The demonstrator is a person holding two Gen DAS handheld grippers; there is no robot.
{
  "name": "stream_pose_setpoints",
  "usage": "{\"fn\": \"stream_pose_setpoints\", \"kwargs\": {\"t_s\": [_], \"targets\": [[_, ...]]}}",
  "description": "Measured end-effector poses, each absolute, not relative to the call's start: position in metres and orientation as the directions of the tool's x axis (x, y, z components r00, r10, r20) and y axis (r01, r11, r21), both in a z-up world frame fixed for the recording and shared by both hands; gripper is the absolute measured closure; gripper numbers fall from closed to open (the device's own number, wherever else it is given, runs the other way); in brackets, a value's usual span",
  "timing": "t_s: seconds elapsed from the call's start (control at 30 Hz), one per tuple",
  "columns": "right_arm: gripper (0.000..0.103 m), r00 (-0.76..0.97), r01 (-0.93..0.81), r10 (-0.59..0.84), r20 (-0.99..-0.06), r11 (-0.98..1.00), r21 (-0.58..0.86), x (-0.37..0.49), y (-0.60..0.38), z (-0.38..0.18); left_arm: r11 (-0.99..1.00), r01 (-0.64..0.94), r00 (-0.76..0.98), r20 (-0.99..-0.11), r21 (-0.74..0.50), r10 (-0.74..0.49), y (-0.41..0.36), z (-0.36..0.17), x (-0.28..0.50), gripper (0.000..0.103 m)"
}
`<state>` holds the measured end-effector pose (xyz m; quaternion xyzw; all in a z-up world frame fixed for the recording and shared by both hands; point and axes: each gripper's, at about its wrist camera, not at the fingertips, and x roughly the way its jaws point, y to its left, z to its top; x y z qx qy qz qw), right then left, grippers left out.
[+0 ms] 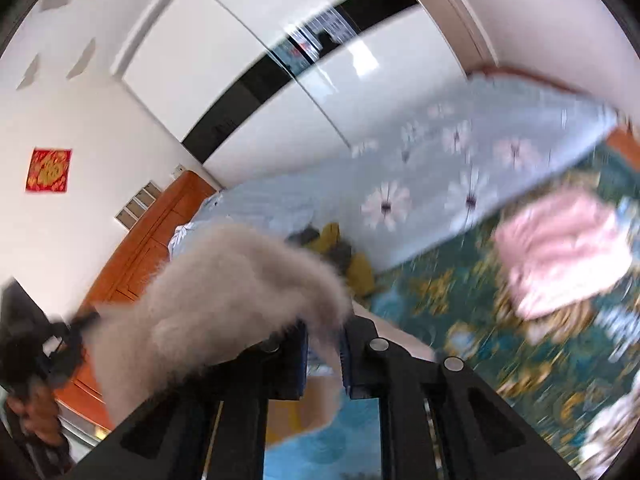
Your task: Fold clothes
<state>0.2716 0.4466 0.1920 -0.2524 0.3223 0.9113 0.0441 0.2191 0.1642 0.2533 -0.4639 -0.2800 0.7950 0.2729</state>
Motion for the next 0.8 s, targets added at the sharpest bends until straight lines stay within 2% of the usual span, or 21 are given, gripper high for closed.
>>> {"fn": "stream_pose_setpoints", "kwargs": {"t_s": [0.17,0.27,0.37,0.5,0.63,0.8], "targets": [[0.09,-0.873,-0.125,-0.043,-0.486,-0.943,0.308,0.31,0.411,0.276,-0.546,-0.004,-0.273,-0.525,-0.838,0.806,0.123,0.21,0.247,0.094],[0.09,-0.811,-0.067,-0.074,-0.58,-0.974,0.218,0.294,0.384,0.275,-0.543,0.163,-0.201,-0.567,-0.823,0.799,0.1,0.16,0.247,0.094],[0.09,-0.681,-0.06,-0.112,-0.724,-0.976,0.208,0.251,0.358,0.226,-0.541,0.364,-0.114,-0.613,-0.758,0.782,0.076,0.088,0.24,0.094],[0.09,-0.465,-0.127,-0.193,-0.864,-0.952,0.28,0.182,0.334,0.114,-0.525,0.572,-0.026,-0.654,-0.63,0.756,0.032,-0.008,0.228,0.094],[0.09,-0.294,-0.225,-0.265,-0.918,-0.914,0.336,0.145,0.311,0.033,-0.512,0.669,-0.001,-0.69,-0.539,0.724,-0.01,-0.062,0.212,0.094],[0.09,-0.226,-0.223,-0.231,-0.946,-0.934,0.281,0.1,0.279,0.012,-0.48,0.697,-0.015,-0.68,-0.533,0.733,-0.034,-0.089,0.182,0.093]]}}
